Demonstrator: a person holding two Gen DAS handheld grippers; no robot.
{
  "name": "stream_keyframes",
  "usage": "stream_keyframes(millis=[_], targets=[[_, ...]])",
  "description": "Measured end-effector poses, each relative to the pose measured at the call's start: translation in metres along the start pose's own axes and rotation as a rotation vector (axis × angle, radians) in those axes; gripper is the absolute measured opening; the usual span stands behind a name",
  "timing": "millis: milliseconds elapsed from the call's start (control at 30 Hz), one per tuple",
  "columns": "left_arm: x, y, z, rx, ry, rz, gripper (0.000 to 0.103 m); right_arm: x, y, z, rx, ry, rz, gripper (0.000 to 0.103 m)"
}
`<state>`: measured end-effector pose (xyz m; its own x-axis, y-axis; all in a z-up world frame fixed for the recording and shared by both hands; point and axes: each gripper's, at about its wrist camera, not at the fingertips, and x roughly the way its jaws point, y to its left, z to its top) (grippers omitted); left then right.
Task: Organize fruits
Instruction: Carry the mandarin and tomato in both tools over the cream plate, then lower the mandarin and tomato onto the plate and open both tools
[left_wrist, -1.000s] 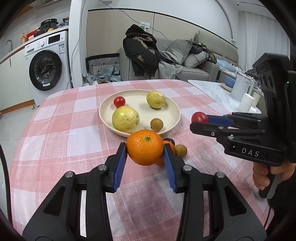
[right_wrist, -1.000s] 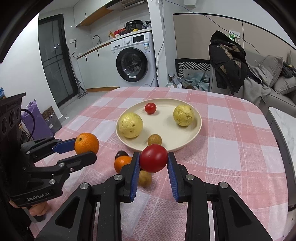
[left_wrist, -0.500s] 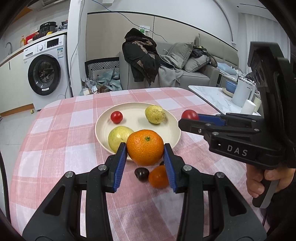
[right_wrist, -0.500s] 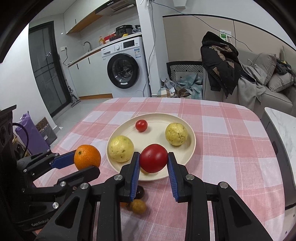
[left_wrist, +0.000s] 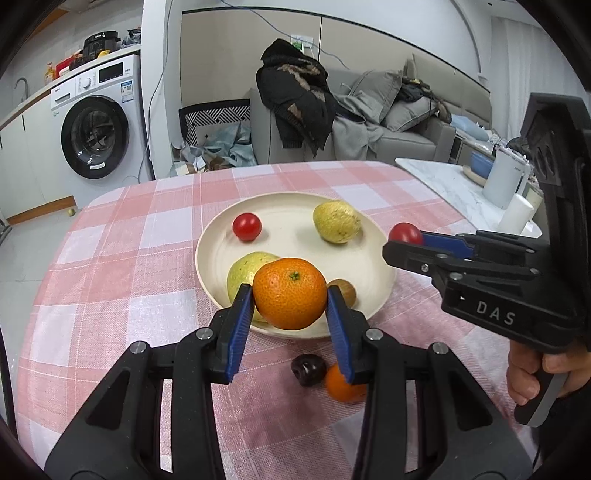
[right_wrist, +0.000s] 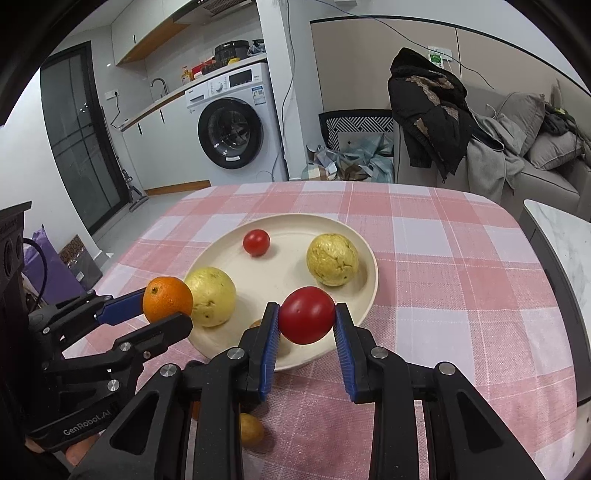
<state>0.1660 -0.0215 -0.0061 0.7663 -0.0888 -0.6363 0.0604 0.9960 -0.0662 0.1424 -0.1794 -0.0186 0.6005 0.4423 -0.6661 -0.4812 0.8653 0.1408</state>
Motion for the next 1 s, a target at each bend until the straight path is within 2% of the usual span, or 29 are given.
stream_keyframes(millis=[467,533,1000], targets=[[0.03,0.004,0.004,0.001,0.037,0.025,0.037,0.017,-0.004,-0.003,0.027,0.047,0.008,0.03],[0.032,0.004,0.003,0.014,0.03,0.046,0.037,0.019,-0.005,-0.004,0.026,0.053,0.008,0.03],[0.035,0.004,0.002,0.029,0.03,0.049,0.037,0.024,-0.004,-0.005,0.02,0.058,0.025,0.031]])
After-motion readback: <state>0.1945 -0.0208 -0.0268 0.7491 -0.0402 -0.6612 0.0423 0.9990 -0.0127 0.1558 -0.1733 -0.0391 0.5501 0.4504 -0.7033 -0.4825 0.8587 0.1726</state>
